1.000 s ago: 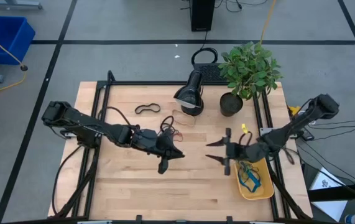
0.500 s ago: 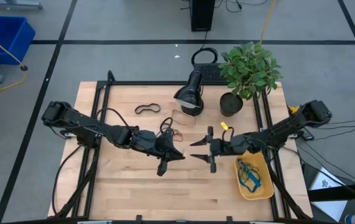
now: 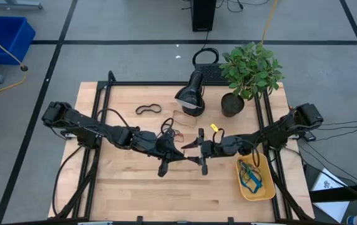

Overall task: Pick and place rubber bands into bin
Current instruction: Put the brown rubber band into the yellow bin

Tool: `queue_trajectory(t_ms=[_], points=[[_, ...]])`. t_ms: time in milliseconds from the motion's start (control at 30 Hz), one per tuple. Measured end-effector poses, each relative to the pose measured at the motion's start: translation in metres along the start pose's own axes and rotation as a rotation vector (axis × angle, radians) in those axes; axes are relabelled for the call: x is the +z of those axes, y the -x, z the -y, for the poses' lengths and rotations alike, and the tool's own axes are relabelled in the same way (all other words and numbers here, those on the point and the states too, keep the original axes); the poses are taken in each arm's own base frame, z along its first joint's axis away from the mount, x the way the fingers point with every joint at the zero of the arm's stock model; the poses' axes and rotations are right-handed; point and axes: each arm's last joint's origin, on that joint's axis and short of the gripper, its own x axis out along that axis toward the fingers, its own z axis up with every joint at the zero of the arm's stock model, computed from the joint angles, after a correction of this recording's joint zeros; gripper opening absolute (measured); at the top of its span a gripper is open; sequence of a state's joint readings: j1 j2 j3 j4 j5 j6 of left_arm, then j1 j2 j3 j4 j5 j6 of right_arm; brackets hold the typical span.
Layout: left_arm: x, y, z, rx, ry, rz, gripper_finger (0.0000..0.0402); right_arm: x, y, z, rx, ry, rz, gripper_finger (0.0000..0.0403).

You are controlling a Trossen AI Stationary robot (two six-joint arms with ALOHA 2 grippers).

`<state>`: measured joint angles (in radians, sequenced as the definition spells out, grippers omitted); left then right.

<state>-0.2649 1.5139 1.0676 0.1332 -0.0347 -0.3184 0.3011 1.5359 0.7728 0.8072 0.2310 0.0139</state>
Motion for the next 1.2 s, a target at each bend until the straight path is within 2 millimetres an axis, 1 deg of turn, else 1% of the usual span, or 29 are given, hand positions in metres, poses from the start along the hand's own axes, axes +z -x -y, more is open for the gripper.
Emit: queue_trajectory(t_ms=[67, 167, 333, 433, 467, 567, 667, 967, 1133, 1200], points=[[0.0, 0.0, 0.0001, 0.0, -0.001, 0.0, 0.0014, 0.0005, -0.0006, -0.0002, 0.0, 0.003, -0.012, 0.0162], [0.0, 0.0, 0.0, 0.001, -0.002, 0.0, 0.0006, -0.0004, 0.0, 0.0001, -0.002, 0.009, -0.037, 0.0131], [-0.0001, 0.0, -0.0001, 0.001, 0.001, -0.001, 0.0021, -0.0005, 0.0001, 0.0003, -0.002, 0.009, -0.039, 0.006], [-0.0001, 0.0, -0.0001, 0.001, 0.0, -0.001, 0.0018, -0.0008, 0.0001, 0.0003, -0.002, 0.01, -0.042, 0.0015], [-0.0001, 0.0, -0.0001, 0.001, 0.0, -0.001, 0.0014, -0.0009, 0.0001, 0.0003, -0.002, 0.01, -0.043, 0.0008], [0.0, 0.0, -0.0003, 0.002, 0.001, -0.001, 0.0006, -0.0021, 0.0002, 0.0002, -0.002, 0.004, -0.055, 0.0009], [-0.0002, 0.0, -0.0004, 0.003, 0.017, -0.002, 0.0016, -0.0041, 0.0003, 0.0003, -0.003, -0.015, -0.076, 0.0004], [-0.0003, 0.0, -0.0001, -0.005, 0.005, -0.005, 0.0091, -0.0041, 0.0003, 0.0003, -0.005, -0.026, -0.076, 0.0002], [-0.0009, 0.0, -0.0004, -0.002, 0.028, -0.011, 0.0152, -0.0035, 0.0006, 0.0004, -0.005, -0.035, -0.074, 0.0002], [-0.0035, 0.0001, -0.001, -0.002, 0.026, -0.04, 0.0177, 0.0003, 0.0026, 0.0008, -0.005, -0.031, -0.065, 0.0001]])
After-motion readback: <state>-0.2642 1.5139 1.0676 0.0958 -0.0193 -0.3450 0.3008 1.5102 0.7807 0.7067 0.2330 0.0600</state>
